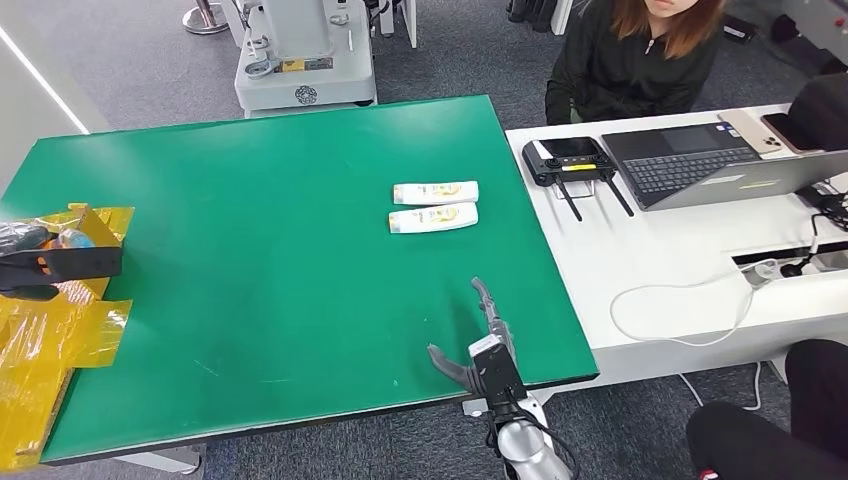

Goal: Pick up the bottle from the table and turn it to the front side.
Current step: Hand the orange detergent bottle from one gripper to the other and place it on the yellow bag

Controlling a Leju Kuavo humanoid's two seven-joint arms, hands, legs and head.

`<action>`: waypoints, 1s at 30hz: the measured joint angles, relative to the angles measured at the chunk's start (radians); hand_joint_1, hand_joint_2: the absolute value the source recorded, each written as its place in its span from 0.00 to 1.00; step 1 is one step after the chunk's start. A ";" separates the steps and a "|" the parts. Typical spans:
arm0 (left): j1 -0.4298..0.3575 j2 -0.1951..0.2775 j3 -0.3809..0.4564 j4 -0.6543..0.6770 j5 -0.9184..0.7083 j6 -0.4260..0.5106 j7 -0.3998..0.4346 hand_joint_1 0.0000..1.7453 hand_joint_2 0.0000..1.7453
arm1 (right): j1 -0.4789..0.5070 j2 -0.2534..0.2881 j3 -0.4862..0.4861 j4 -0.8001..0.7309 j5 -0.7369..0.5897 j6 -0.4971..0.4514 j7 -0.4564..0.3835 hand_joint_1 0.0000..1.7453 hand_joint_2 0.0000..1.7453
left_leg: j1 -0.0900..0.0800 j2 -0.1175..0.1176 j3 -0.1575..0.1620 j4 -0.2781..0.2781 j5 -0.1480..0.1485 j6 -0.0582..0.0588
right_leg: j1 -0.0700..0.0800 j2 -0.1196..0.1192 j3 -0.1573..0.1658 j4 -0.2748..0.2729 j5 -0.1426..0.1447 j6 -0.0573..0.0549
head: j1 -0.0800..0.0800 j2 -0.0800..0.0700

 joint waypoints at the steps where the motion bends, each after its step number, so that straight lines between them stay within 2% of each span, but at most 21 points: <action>1: 0.001 0.006 -0.006 -0.014 0.033 -0.017 -0.013 1.00 1.00 | 0.000 0.000 0.001 0.002 -0.002 -0.003 0.001 0.00 1.00 | 0.000 0.000 0.000 0.000 0.000 0.000 | 0.000 0.000 0.000 0.000 0.000 0.000 | 0.000 0.000; 7: 0.040 0.046 -0.043 -0.136 0.233 -0.075 -0.039 1.00 1.00 | 0.010 0.000 0.003 -0.013 0.001 -0.020 0.030 0.00 1.00 | 0.000 0.000 0.000 0.000 0.000 0.000 | 0.000 -0.001 0.000 0.000 0.000 0.000 | 0.000 0.000; 12: 0.083 0.066 -0.085 -0.223 0.330 -0.096 -0.038 1.00 1.00 | 0.035 0.000 0.003 -0.050 0.022 -0.026 0.060 0.00 1.00 | 0.000 0.000 0.000 0.000 0.000 0.000 | 0.000 0.000 0.000 0.000 0.000 0.000 | 0.000 0.000; 23: 0.092 0.049 -0.175 -0.245 0.378 -0.096 -0.056 1.00 1.00 | 0.093 -0.002 0.003 -0.122 0.025 -0.045 0.086 0.00 1.00 | 0.000 0.001 0.000 0.000 0.000 0.000 | 0.000 0.000 0.000 0.000 0.000 0.000 | 0.000 0.000; 30: 0.093 0.073 -0.226 -0.243 0.357 -0.084 -0.023 1.00 1.00 | 0.102 -0.003 0.003 -0.132 0.041 -0.033 0.098 0.00 1.00 | 0.000 0.001 0.000 0.000 -0.001 -0.001 | 0.000 0.001 -0.001 0.000 0.000 0.000 | 0.000 0.000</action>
